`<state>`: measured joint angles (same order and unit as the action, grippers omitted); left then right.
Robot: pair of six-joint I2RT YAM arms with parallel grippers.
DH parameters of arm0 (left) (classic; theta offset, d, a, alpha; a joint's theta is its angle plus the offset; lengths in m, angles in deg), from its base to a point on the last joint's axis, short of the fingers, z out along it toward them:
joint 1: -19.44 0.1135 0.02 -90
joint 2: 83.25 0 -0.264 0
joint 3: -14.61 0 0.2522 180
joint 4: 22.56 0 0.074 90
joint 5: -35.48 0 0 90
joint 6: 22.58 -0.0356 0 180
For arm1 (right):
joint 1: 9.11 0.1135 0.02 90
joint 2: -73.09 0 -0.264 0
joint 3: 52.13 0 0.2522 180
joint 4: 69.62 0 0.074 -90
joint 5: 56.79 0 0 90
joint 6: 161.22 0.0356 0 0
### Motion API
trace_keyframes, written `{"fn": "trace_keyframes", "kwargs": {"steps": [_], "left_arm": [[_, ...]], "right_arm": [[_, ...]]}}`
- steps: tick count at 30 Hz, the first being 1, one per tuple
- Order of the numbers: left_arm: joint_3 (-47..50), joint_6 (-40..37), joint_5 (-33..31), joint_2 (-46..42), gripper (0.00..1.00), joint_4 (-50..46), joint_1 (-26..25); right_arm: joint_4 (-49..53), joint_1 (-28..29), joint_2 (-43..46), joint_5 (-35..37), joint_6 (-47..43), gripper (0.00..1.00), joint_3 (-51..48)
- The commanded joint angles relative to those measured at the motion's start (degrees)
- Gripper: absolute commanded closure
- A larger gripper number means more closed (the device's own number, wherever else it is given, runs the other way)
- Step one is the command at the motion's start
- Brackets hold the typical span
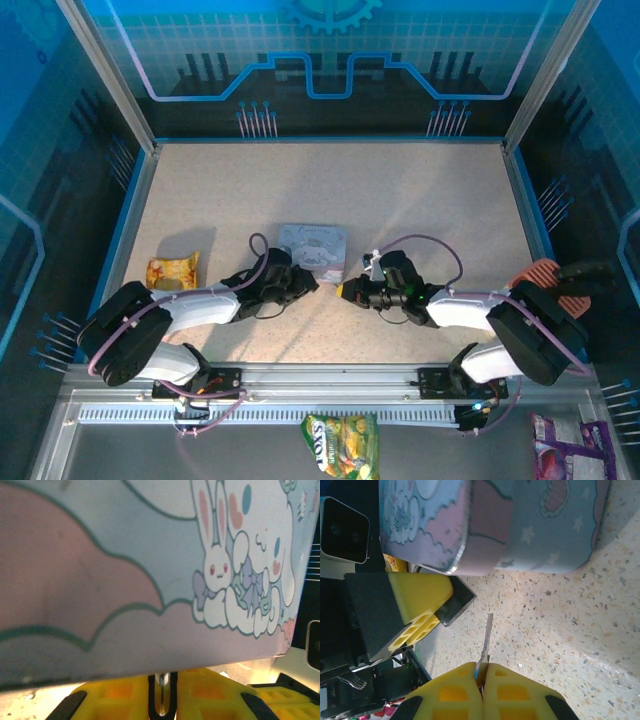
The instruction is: Unlock the padlock with the key
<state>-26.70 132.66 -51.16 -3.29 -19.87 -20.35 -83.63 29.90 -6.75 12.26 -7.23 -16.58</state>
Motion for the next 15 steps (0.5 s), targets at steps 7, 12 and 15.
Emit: {"fn": "trace_keyframes", "kwargs": {"steps": [7,12,15], "left_arm": [[4.1,8.1,0.5,-0.6,0.99,15.2,0.3],[4.3,8.5,0.7,-0.1,1.00,18.8,0.3],[4.0,9.7,1.1,1.7,1.00,21.5,0.1]], "right_arm": [[-16.1,1.3,-2.6,-3.3,13.0,1.00,-3.7],[-18.8,1.2,-4.1,-3.7,15.6,1.00,-4.1],[-28.1,0.9,-7.8,-5.3,20.7,1.00,-5.1]]}}
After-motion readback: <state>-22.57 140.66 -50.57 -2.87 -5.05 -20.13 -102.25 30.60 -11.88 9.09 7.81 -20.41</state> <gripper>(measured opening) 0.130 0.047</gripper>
